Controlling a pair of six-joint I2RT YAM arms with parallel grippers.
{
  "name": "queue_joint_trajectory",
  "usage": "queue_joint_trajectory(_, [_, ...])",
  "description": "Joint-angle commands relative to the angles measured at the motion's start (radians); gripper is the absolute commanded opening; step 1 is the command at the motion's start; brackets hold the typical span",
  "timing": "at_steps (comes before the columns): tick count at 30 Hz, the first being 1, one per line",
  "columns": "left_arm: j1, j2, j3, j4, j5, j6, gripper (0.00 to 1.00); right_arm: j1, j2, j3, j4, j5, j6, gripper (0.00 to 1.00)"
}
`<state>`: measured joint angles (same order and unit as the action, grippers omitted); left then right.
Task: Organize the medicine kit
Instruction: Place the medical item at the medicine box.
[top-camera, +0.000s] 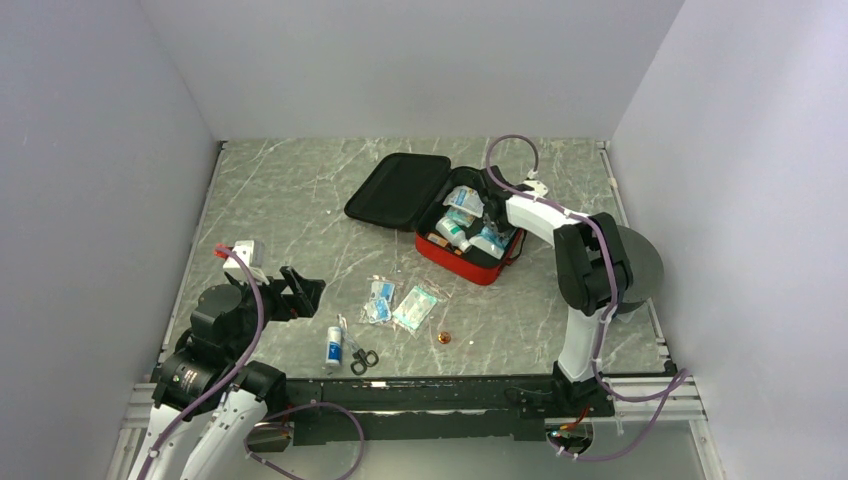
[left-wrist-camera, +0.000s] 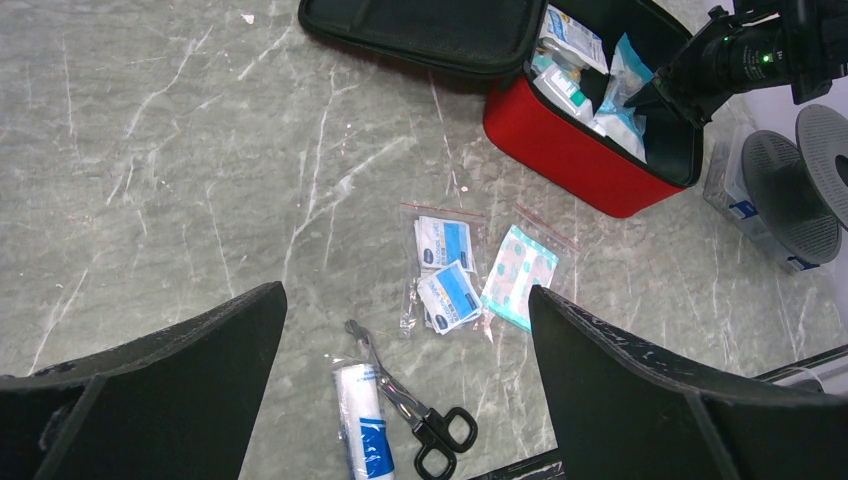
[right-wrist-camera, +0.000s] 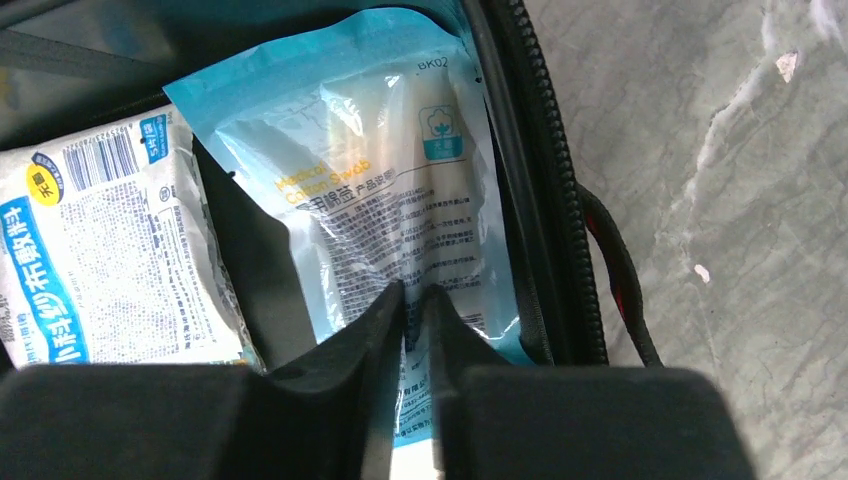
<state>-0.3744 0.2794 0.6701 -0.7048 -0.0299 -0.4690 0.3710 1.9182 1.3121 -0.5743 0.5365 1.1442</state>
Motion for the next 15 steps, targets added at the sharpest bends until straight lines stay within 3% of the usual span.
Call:
queue_joint_trajectory(1, [0.002, 0.011, 0.034, 0.019, 0.008, -0.008, 0.99, -0.011, 0.02, 0.018, 0.015, -0.018, -0.063, 0.21])
queue_joint_trajectory(6, [0.002, 0.012, 0.034, 0.02, 0.009, -0.008, 0.99, -0.012, -0.021, -0.008, 0.055, -0.03, -0.093, 0.42])
queue_joint_trajectory(15, [0.002, 0.014, 0.033, 0.022, 0.014, -0.006, 0.99, -0.009, -0.107, 0.022, 0.009, -0.003, -0.11, 0.5])
